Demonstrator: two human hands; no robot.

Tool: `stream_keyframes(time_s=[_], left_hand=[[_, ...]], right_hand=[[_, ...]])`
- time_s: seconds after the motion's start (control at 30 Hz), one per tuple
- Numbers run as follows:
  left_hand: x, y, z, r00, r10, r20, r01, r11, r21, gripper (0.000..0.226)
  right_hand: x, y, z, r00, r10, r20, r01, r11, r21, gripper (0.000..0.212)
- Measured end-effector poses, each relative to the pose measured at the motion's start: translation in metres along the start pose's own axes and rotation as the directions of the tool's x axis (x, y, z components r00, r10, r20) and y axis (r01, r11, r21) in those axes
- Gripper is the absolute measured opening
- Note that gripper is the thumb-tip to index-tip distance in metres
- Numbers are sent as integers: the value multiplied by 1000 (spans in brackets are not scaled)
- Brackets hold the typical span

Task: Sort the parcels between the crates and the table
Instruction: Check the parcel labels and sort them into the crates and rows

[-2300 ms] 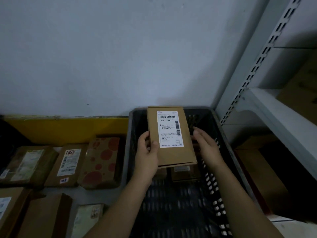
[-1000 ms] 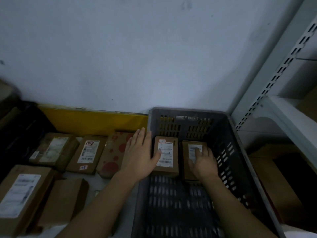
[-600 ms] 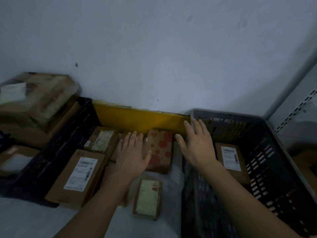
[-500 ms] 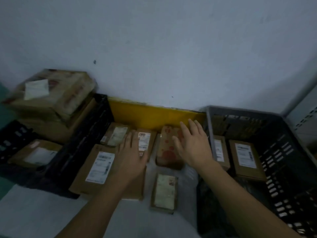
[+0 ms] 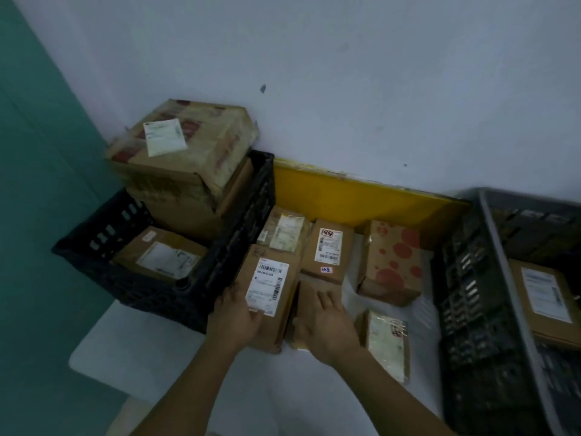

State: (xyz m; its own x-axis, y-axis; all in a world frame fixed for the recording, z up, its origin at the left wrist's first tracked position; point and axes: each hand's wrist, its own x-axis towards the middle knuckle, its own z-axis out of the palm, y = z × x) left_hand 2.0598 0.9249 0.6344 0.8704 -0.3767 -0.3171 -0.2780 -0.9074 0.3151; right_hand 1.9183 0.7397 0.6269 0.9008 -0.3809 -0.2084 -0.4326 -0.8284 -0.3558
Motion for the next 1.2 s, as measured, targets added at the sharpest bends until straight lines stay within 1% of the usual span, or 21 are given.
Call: stream_keyframes(time_s=[0.03, 0.1, 0.2, 0.27, 0.3, 0.33, 0.37, 0.4, 0.43, 0.47, 0.53, 0.6, 0.67, 0.73, 0.8, 0.87, 0.93, 1.03, 1.1, 1.2], left_hand=[[2, 0, 0, 1000, -13, -15, 13, 1000, 23, 91], [8, 1, 0, 998, -59, -22, 59, 998, 12, 91], [17, 3, 1, 993, -114, 42, 118, 986, -120, 97], [21, 6, -3, 987, -158, 25, 160, 967, -198, 91], [22, 10, -5, 984, -177, 4, 173, 957, -233, 80], [21, 13, -8, 983, -182, -24, 169, 945, -280, 64], [20, 18, -10, 984, -171, -49, 146, 934, -325, 49], [19, 24, -11, 987, -147, -69, 112, 922, -370, 40], [18, 31, -14, 989, -126, -76, 82, 901, -426, 36], [18, 39, -17, 991, -116, -70, 66, 864, -499, 38], [23, 55, -27, 991, -126, -46, 70, 780, -622, 46], [33, 67, -35, 992, -120, -50, 55, 736, -675, 47], [45, 75, -43, 989, -120, -82, 25, 698, -716, 49], [58, 79, -49, 986, -142, -85, 27, 645, -763, 51], [68, 78, -51, 988, -139, -68, 34, 624, -781, 51], [74, 75, -50, 991, -123, -59, 32, 630, -776, 51], [76, 72, -46, 993, -106, -53, 28, 639, -769, 51], [84, 71, -42, 995, -82, -55, 12, 652, -758, 51], [90, 71, -39, 996, -68, -52, 6, 662, -750, 52], [95, 69, -37, 998, -53, -45, 2, 662, -750, 53]], right_hand=[[4, -1, 6, 999, -7, 32, 6, 1000, 16, 92], [12, -5, 14, 996, -58, 62, 56, 998, 32, 87], [21, -12, 21, 988, -136, 67, 127, 985, 119, 74], [24, -16, 17, 988, -144, 48, 133, 974, 183, 68], [25, -17, 15, 992, -125, 20, 117, 966, 232, 65], [25, -17, 12, 996, -85, -20, 87, 952, 292, 62], [24, -18, 7, 997, -39, -73, 62, 935, 350, 59], [22, -19, 0, 990, 11, -138, 44, 920, 390, 56], [21, -19, -5, 978, 51, -200, 37, 908, 417, 54], [20, -18, -11, 968, 84, -238, 31, 896, 443, 53], [25, -10, -20, 962, 111, -248, 23, 876, 482, 53], [36, 3, -26, 958, 130, -254, 16, 864, 503, 54], [56, 18, -30, 939, 226, -260, -61, 852, 520, 55], [76, 33, -31, 904, 372, -210, -217, 824, 524, 55], [97, 57, -17, 862, 497, -95, -391, 773, 499, 57], [113, 76, 1, 837, 547, 27, -502, 747, 435, 63], [125, 86, 12, 801, 587, 112, -576, 708, 409, 68], [144, 84, 18, 729, 668, 147, -668, 648, 366, 77], [157, 81, 21, 672, 723, 162, -724, 594, 350, 71], [171, 83, 31, 630, 753, 191, -764, 556, 326, 64]])
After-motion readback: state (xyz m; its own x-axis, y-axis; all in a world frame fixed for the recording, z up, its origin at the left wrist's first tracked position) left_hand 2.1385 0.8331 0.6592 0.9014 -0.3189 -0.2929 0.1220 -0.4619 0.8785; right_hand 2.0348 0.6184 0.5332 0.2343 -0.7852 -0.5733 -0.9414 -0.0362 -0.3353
